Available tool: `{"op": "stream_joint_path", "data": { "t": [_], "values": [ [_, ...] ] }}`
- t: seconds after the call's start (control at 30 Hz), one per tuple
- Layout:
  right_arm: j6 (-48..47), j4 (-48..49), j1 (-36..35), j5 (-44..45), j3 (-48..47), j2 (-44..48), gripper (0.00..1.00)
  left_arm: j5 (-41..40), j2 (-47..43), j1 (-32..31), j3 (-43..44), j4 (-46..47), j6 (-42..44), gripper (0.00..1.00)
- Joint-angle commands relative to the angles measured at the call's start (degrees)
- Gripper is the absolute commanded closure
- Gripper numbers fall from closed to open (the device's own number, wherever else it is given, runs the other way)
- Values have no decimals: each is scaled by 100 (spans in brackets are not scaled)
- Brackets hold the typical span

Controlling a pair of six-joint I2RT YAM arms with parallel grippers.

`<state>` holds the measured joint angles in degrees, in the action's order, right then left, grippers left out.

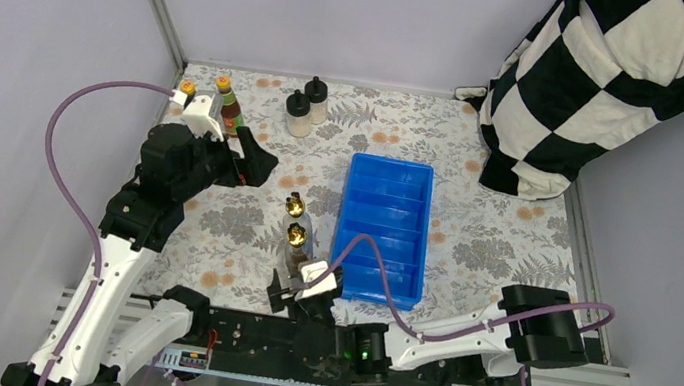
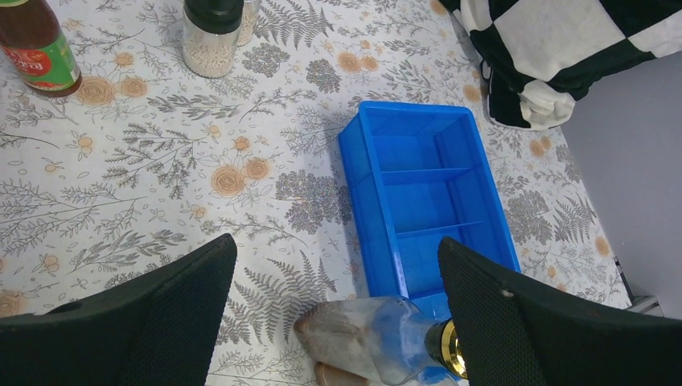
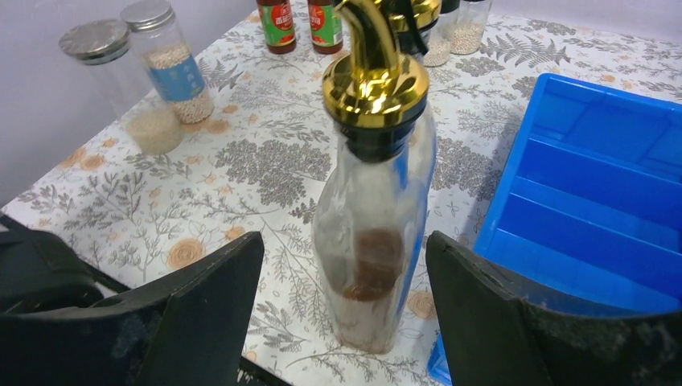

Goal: Organize the condiment bottles
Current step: Pick up the bottle from the corner of the board.

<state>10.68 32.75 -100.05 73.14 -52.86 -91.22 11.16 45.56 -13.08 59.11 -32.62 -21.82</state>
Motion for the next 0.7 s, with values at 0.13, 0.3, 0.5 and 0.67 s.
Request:
{"op": "stream_joint_path", "data": {
  "t": [0.13, 0.3, 0.5, 0.67],
  "values": [
    [183, 345, 432, -299, 63, -28, 20, -8, -40, -8, 24, -71, 170, 1],
    [578, -10, 578, -487, 56, -90, 22, -7, -4, -9, -7, -29, 161, 1],
    [1007, -408, 611, -659, -23, -302, 23, 15, 22, -10, -113, 42, 114, 1],
    [1255, -593, 641, -718, -18, -444, 26, 19, 12, -9, -187, 91, 82, 1]
  ]
}}
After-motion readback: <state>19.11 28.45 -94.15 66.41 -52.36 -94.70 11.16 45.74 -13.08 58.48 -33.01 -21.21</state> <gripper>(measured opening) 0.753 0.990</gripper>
